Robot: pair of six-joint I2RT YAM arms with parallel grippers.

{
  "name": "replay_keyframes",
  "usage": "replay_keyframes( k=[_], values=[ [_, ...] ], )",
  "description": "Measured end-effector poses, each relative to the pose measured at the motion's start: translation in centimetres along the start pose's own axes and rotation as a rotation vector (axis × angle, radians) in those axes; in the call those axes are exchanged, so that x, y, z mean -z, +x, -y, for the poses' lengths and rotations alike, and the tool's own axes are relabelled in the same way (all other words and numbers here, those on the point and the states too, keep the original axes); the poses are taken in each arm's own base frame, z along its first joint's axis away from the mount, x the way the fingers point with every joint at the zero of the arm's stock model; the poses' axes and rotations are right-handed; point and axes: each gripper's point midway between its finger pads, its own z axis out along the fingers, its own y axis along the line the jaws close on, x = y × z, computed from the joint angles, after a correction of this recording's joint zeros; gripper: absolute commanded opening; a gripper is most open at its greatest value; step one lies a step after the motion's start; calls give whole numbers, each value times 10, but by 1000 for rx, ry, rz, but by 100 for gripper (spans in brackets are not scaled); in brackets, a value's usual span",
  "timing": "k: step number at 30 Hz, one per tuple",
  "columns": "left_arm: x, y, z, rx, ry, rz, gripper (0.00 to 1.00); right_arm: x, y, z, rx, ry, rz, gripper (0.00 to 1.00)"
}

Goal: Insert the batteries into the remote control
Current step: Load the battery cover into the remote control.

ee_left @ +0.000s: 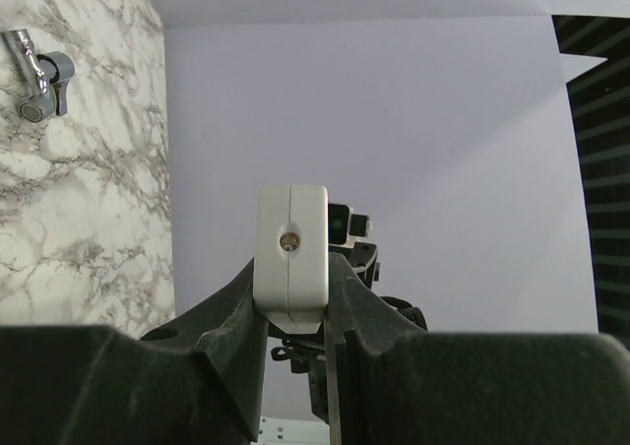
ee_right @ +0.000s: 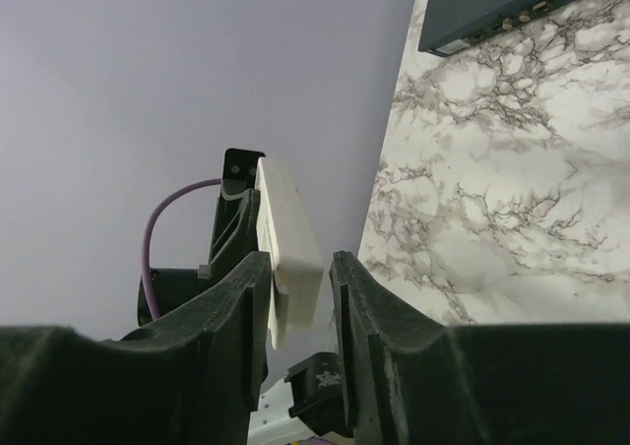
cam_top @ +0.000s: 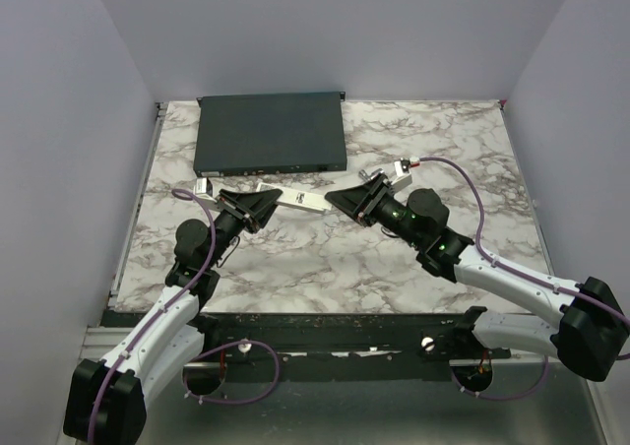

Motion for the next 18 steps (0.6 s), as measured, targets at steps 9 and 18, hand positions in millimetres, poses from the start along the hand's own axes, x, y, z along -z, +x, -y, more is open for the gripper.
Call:
replay_keyframes(
  k=[9, 18],
  values=[
    [0, 0, 3, 0, 12, -1, 0, 0, 1, 2, 1, 7, -3, 47],
    [0, 0, 4, 4, 13, -1, 0, 0, 1, 2, 18, 6, -4, 56]
  ],
)
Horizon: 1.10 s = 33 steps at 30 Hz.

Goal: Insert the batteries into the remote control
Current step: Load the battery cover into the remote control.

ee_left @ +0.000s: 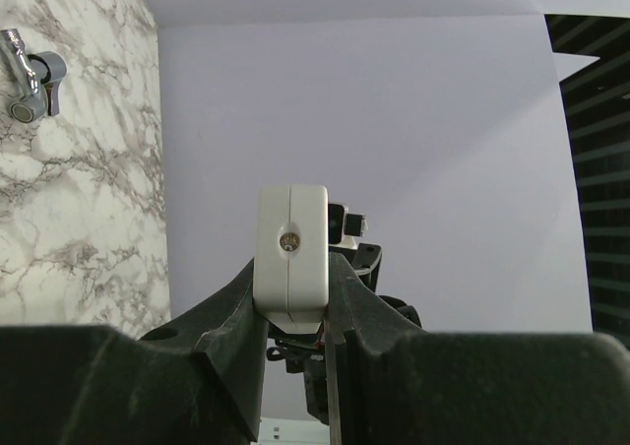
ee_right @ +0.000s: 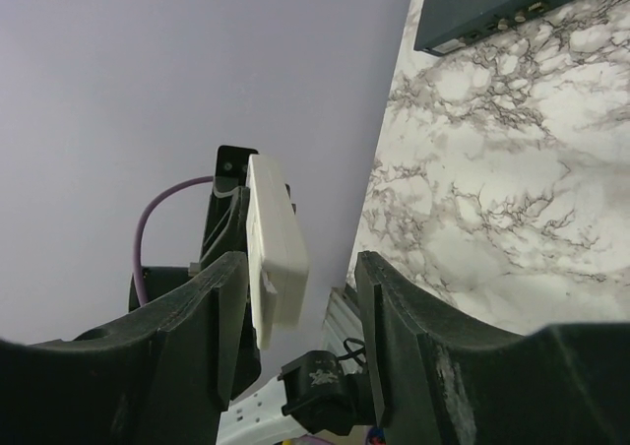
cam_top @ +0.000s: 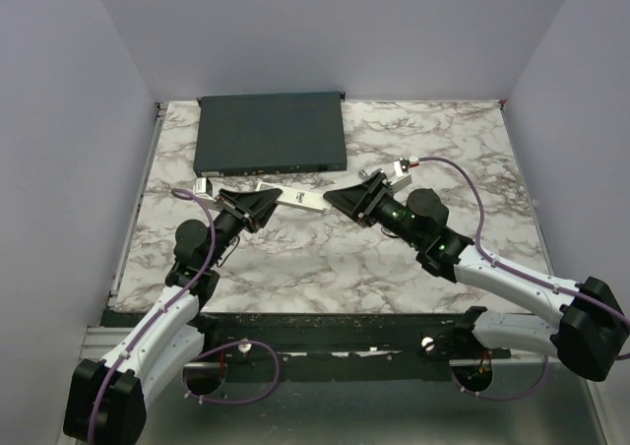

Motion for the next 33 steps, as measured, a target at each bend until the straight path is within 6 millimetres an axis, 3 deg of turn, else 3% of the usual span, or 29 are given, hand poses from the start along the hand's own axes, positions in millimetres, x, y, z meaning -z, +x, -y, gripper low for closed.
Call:
replay_keyframes(
  k=[13, 33],
  values=[
    [0, 0, -1, 1, -3, 0, 0, -10, 9, 0, 8, -7, -50, 58],
    [-1, 0, -2, 2, -8, 1, 0, -23, 13, 1, 31, -5, -83, 53]
  ],
)
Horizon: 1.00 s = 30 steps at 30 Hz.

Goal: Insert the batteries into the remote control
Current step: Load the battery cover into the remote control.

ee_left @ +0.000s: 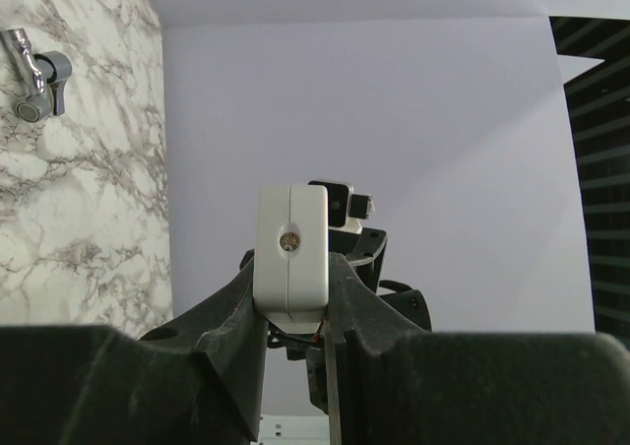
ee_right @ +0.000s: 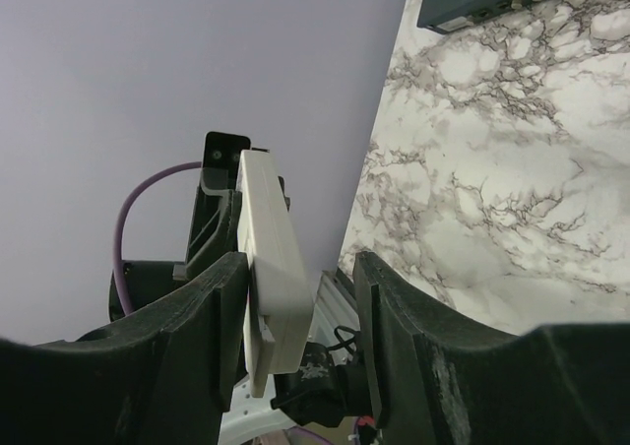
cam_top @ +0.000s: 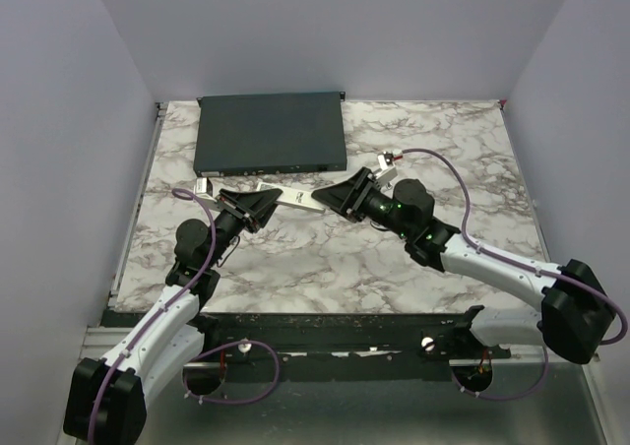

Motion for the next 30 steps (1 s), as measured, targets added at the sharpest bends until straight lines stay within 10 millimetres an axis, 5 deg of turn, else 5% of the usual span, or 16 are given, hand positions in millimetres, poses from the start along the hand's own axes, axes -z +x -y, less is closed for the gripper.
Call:
replay_keyframes(
  k=[30],
  values=[
    [0, 0, -3, 2, -12, 1, 0, -14, 5, 2, 20, -13, -32, 51]
  ],
)
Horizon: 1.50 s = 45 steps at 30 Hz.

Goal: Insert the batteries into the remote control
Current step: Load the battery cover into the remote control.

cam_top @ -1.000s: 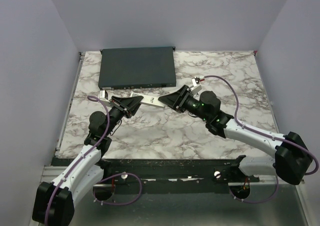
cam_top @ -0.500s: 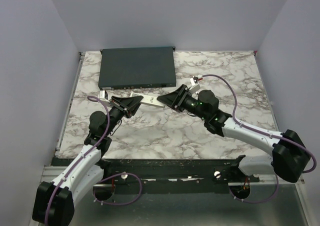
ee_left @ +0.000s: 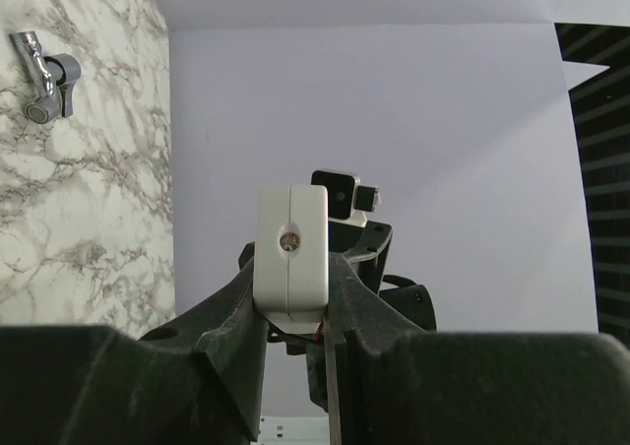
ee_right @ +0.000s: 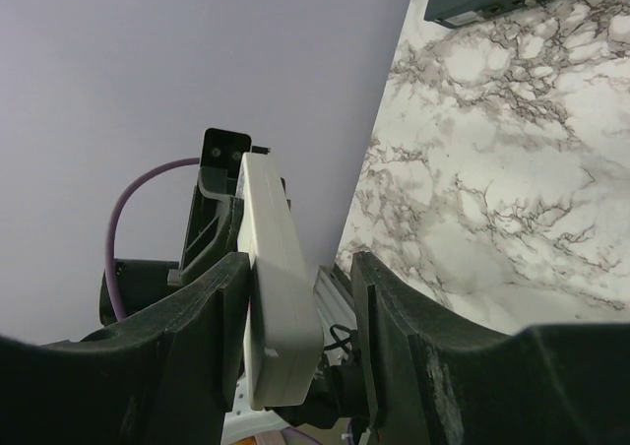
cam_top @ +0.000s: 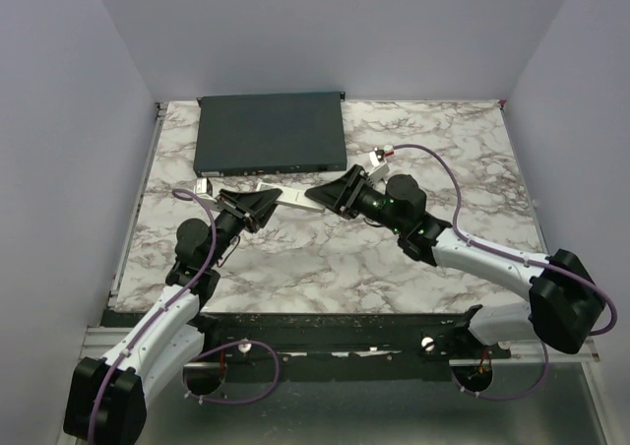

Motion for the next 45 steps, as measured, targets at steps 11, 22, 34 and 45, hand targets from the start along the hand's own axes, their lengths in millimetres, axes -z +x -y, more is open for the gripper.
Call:
replay_keyframes(
  k=[11, 22, 34, 45],
  values=[
    [-1, 0, -2, 2, -5, 1, 0, -8, 2, 0, 7, -9, -16, 51],
    [-1, 0, -1, 2, -4, 1, 0, -9, 2, 0, 23, -12, -19, 58],
    [-1, 0, 1, 0, 4, 0, 0, -6, -1, -8, 43, -32, -9, 60],
    [0, 0, 2, -2, 9, -1, 0, -3, -3, -13, 55, -45, -2, 63]
  ],
)
